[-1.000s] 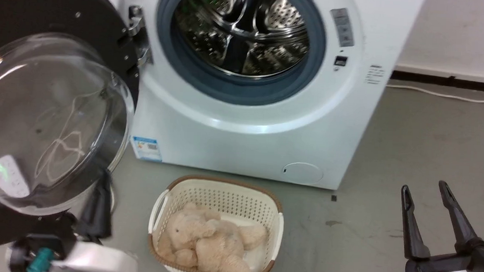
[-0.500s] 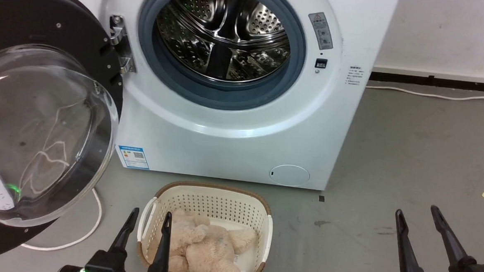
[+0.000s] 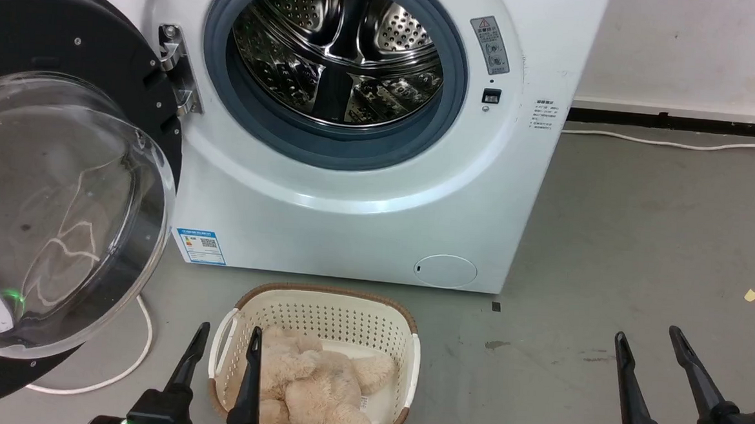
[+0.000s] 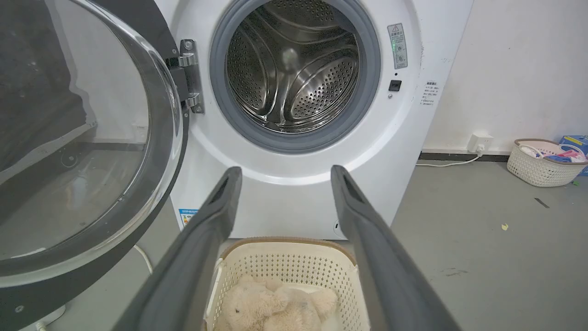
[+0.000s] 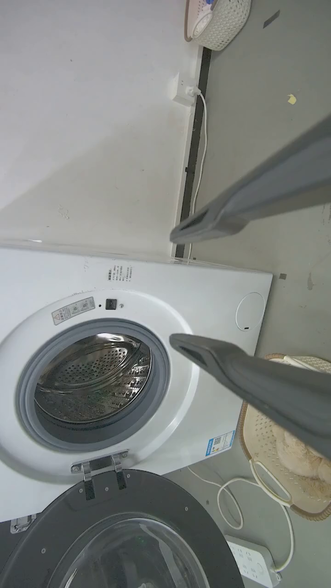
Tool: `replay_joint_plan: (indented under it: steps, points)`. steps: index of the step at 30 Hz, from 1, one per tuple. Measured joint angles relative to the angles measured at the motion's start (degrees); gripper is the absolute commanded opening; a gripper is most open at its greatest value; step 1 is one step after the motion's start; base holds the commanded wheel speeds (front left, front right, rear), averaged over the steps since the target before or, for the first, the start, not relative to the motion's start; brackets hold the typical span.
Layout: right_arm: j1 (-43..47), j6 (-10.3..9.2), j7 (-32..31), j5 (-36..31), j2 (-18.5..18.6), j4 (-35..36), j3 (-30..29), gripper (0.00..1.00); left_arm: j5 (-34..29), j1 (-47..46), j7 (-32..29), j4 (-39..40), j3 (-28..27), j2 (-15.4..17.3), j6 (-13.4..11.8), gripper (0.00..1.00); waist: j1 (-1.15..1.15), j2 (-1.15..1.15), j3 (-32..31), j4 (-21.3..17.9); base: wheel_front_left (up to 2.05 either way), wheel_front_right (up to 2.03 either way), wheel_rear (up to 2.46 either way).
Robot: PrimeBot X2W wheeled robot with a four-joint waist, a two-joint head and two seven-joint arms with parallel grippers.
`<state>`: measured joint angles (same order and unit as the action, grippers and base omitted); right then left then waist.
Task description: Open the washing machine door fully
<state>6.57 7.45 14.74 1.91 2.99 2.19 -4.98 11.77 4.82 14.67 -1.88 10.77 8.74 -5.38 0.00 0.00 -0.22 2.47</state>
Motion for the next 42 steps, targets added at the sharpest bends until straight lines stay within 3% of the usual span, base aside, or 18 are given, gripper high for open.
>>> replay_joint_plan:
  steps: [8,9,42]
  points:
    - [0.0,0.00,0.0,-0.4,0.0,-0.2,0.2,1.00,-0.1,0.0,0.0,0.5,-0.5,-0.6,0.2,1.00,0.00,0.00,-0.1,0.8,0.00,0.00,0.00]
    - [0.0,0.00,0.0,-0.4,0.0,-0.3,0.3,0.00,-0.1,0.0,0.0,0.6,-0.5,-0.6,0.5,0.00,0.00,0.00,-0.2,0.9,0.00,0.00,0.00]
    - [-1.1,0.00,-3.8,-0.6,0.0,-0.6,1.5,0.00,-2.6,-0.4,-3.7,0.6,-2.8,-1.9,1.5,0.00,0.00,0.00,-0.1,0.1,0.00,0.00,0.00]
